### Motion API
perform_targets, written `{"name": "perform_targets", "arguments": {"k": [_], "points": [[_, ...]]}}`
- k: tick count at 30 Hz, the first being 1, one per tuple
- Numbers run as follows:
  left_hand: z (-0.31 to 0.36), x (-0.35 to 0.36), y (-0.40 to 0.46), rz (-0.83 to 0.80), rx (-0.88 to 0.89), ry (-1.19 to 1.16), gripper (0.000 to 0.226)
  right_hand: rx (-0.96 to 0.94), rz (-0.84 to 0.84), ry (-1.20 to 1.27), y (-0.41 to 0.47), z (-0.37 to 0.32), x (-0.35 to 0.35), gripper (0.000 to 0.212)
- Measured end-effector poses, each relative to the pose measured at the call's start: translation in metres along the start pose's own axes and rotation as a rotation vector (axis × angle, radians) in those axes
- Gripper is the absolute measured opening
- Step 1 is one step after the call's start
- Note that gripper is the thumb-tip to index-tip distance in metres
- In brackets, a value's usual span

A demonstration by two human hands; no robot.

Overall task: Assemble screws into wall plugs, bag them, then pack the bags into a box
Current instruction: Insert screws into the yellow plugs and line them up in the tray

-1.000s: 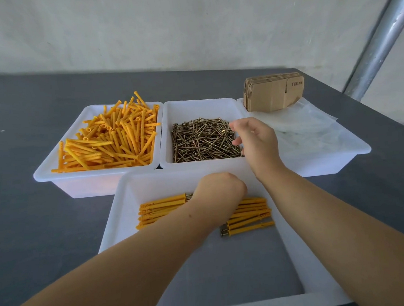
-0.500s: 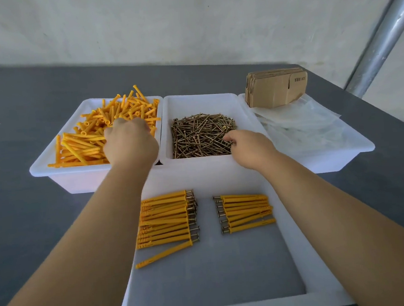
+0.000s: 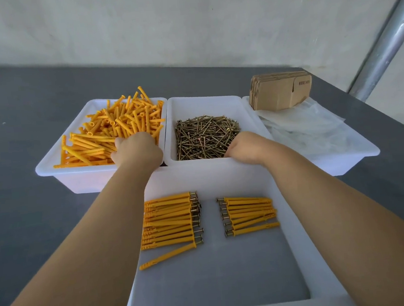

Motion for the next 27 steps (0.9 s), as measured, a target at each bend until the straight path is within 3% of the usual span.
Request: {"name": "perform_targets", "arguments": {"k": [3,6,9,12,15,17,20,24,27], "points": [[-0.004,-0.001,0.002,0.223,0.056,-0.145,0.028,-0.051,0.209,0.172,-0.001,0.009,0.005,0.018],[-0.004,-0.008,-0.001,0.512,0.220,-0.391,0.020,-0.074,0.262,0.270,-0.001,0.012,0.008,0.018],[0.001,-0.012,-0.009,0.557,0.320,-0.682,0.014,-0.071,0.412,0.265,-0.001,0.013,0.013,0.022],[0.006,-0.010,-0.019,0.321,0.310,-1.008,0.050,-0.051,0.532,0.396,-0.006,0.012,0.011,0.021],[0.010,-0.009,-0.031,0.043,0.410,-1.181,0.079,0.000,0.557,0.898,-0.010,0.011,-0.004,0.015],[0.016,-0.011,-0.039,-0.141,0.448,-1.232,0.070,0.070,0.448,1.268,-0.015,0.009,-0.013,0.015],[0.028,-0.009,-0.051,-0.382,0.474,-1.244,0.046,0.085,0.246,1.509,-0.021,0.005,-0.020,0.025],[0.040,-0.002,-0.066,-0.547,0.526,-1.101,0.030,-0.010,0.165,1.530,-0.033,-0.001,-0.009,0.019],[0.046,0.009,-0.077,-0.685,0.514,-0.993,0.032,-0.167,0.155,1.497,-0.038,-0.002,0.004,0.009]]}}
Point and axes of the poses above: each hand's wrist, its own y-axis towards the middle knuckle, its own x-axis out of the palm, z = x × y, the point moved 1 cm from there along y, towards the middle knuckle, and after that the axes turned 2 degrees about -x, right-handed, at the moved point
